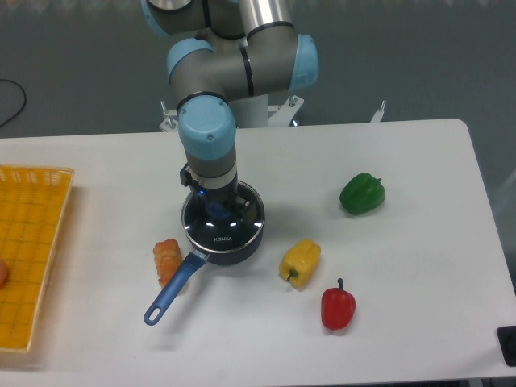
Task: Open the lid
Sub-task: 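Close the gripper on the lid knob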
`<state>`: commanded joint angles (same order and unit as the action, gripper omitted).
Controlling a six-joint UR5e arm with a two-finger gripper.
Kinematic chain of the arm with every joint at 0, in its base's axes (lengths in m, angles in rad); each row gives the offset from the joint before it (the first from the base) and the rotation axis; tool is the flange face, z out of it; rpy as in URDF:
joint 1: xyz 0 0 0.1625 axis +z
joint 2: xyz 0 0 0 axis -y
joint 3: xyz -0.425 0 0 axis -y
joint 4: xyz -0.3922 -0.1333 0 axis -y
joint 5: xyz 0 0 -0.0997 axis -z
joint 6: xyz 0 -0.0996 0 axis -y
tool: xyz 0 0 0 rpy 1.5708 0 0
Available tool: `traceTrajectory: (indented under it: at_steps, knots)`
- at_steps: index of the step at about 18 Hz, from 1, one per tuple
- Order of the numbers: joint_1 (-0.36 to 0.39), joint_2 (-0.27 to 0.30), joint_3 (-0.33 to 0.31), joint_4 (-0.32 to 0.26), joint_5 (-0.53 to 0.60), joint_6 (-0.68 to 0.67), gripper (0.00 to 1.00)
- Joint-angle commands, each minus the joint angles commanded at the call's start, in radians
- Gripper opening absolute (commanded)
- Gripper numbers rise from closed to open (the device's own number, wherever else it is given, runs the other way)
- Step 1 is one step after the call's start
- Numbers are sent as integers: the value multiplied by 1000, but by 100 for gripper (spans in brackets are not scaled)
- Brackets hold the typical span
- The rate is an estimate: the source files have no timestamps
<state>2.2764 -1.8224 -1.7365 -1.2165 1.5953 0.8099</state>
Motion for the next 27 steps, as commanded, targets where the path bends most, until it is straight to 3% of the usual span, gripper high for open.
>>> traceTrajectory:
  at_steps: [21,22,24,27]
  knots:
    - [-20,-11,-52,38,41,45,100]
    - [-20,-11,-52,38,41,48,99]
    - [-20,-11,-46,38,38,46,82]
    - [-17,-11,-37,37,35,49,73]
